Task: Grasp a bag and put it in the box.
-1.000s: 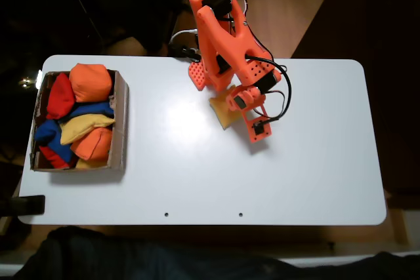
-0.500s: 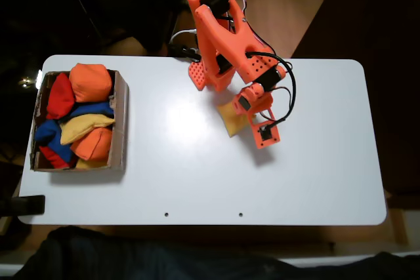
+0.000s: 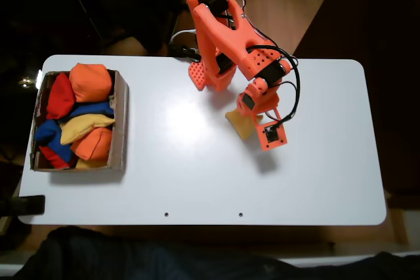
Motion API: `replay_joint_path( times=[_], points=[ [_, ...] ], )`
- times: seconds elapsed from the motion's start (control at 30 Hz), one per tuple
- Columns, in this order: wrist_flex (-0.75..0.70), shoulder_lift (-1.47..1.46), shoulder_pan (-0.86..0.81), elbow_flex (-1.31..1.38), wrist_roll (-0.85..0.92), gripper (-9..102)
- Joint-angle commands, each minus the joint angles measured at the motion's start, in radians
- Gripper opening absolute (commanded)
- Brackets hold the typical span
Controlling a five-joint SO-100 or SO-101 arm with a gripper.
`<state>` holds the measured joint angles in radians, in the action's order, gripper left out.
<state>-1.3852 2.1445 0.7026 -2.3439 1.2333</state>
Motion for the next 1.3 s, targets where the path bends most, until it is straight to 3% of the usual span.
replay_joint_path(
  times=[0.0,0.7,1.27],
  points=[
    [-0.015,0.040,-0.009,0.074,-0.005,0],
    [-0.086,0.083,-0.061,0.261,-0.037,0],
    [-0.071,0.166,-0.202,0.399,-0.103,0]
  ],
)
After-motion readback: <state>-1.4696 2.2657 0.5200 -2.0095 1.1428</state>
